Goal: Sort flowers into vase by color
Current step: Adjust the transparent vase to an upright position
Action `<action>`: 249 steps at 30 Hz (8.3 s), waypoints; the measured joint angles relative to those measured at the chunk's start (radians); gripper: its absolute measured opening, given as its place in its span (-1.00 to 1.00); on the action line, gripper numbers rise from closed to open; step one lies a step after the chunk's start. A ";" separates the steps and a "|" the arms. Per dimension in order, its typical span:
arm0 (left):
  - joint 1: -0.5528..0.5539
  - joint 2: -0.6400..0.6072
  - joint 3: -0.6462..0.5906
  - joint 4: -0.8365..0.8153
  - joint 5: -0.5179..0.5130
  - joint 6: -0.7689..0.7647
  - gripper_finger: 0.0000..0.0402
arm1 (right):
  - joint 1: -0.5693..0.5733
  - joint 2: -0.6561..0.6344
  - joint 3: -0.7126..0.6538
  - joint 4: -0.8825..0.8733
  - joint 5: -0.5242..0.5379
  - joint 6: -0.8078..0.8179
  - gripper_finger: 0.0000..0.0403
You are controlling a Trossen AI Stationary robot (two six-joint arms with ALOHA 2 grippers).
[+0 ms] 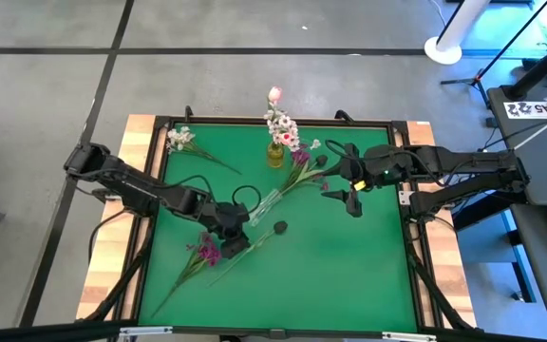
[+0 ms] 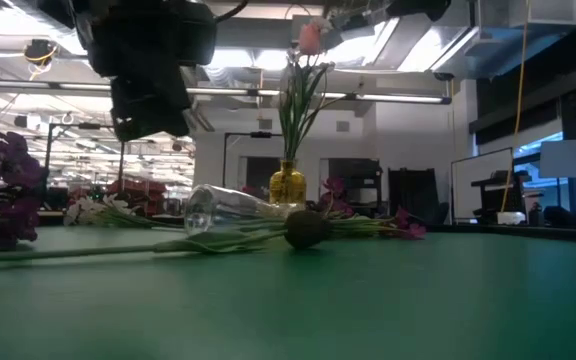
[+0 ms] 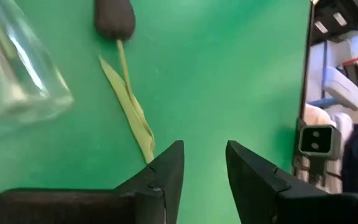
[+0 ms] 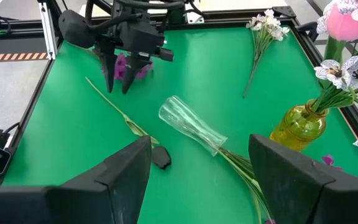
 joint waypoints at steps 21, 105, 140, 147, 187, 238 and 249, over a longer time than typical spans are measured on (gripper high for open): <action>0.176 0.195 0.243 -0.160 -0.354 0.417 0.14 | 0.000 0.000 0.000 0.000 -0.001 0.000 0.33; 0.338 0.408 0.300 -0.130 -0.218 0.394 0.22 | -0.001 0.013 -0.351 0.137 0.102 0.097 0.33; 0.332 0.481 0.303 -0.157 -0.157 0.349 0.08 | -0.001 0.013 -0.349 0.135 0.104 0.097 0.33; 0.325 0.476 0.301 -0.157 -0.169 0.344 -0.14 | -0.001 0.013 -0.349 0.134 0.104 0.097 0.33; 0.275 0.472 0.298 -0.092 -0.300 0.337 -0.14 | -0.633 0.025 -0.738 0.763 -0.107 0.113 0.33; 0.057 0.349 0.301 0.114 -0.700 0.405 -0.14 | -0.682 -0.498 -0.680 0.833 -0.502 0.077 0.33; 0.012 0.316 0.301 0.259 -0.806 0.523 -0.14 | -0.682 -0.726 -0.681 0.753 -0.480 0.099 0.33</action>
